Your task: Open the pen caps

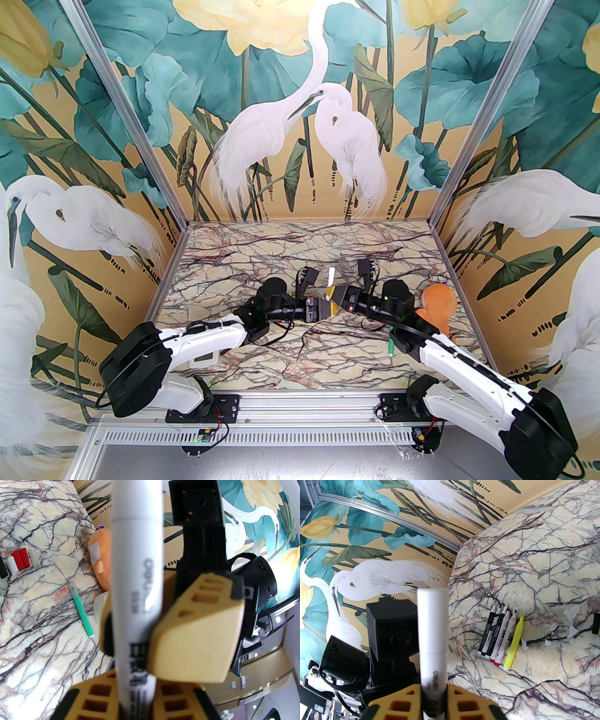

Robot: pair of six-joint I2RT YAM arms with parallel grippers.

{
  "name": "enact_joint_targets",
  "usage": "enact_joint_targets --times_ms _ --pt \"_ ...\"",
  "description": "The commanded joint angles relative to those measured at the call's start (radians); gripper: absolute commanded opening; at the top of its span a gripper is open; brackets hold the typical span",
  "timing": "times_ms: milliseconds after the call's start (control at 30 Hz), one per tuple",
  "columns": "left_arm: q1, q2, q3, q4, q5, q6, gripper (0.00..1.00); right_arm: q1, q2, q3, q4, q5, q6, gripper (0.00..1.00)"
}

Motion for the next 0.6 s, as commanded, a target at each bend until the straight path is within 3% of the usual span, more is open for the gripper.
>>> enact_joint_targets --times_ms 0,133,400,567 --pt "0.005 -0.029 -0.012 -0.049 0.024 0.079 0.11 0.007 -0.011 0.012 -0.073 0.05 -0.01 0.29" --pt "0.003 -0.032 -0.018 -0.076 0.073 0.111 0.08 0.005 -0.043 0.049 -0.183 0.115 -0.043 0.3" --pt "-0.007 -0.041 0.0 -0.167 0.156 0.178 0.07 -0.01 -0.032 0.159 -0.362 0.151 -0.111 0.44" --pt "-0.023 -0.037 0.015 -0.181 0.186 0.193 0.06 -0.014 -0.014 0.213 -0.424 0.171 -0.139 0.46"
